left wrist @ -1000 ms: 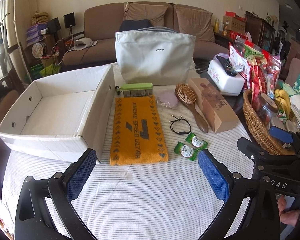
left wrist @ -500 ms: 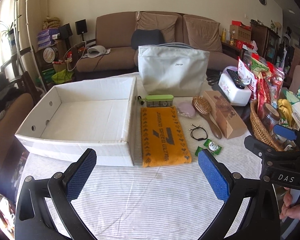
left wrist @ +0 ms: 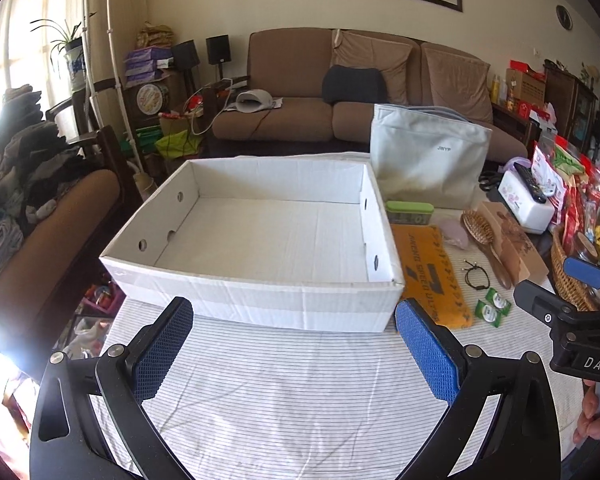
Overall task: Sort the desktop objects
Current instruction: 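Move both tools toward the orange towel on the table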
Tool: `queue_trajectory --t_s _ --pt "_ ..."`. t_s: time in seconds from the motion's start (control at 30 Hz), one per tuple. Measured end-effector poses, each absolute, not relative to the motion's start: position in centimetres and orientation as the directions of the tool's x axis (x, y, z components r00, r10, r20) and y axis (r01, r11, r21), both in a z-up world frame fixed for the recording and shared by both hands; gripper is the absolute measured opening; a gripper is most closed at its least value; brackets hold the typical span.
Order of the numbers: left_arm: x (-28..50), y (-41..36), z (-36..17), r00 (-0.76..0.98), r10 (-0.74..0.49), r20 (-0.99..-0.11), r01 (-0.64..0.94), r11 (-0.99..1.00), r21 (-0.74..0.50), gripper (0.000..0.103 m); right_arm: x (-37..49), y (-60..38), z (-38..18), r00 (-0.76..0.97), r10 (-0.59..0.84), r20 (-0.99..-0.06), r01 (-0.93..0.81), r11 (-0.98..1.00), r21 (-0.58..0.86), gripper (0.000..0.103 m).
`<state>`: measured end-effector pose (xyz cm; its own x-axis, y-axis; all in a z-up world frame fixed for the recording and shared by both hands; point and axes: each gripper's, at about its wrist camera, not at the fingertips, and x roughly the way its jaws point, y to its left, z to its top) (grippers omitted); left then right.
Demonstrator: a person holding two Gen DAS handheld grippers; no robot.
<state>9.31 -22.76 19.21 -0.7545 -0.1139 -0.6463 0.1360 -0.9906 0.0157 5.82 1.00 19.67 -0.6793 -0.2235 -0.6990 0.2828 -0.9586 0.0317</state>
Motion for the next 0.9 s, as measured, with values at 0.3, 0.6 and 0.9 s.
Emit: queue_trajectory --t_s 0.3,0.6,0.9 --pt "8.9 -23.6 18.1 -0.737 -0.120 -0.665 0.149 -0.989 0.013 0.103 5.9 -1.0 19.2 -0.671 -0.243 -0.701 0.310 -0.950 0.033 0.103" --pt "8.2 -18.8 17.6 -0.743 -0.072 -0.666 0.080 -0.997 0.018 0.103 5.3 3.9 18.4 -0.679 -0.188 -0.709 0.235 -0.971 0.033 0.103" --pt "7.1 -12.6 15.6 -0.732 0.009 -0.681 -0.018 -1.000 0.006 0.103 4.8 12.1 17.5 -0.693 -0.126 -0.710 0.155 -0.988 0.024 0.103"
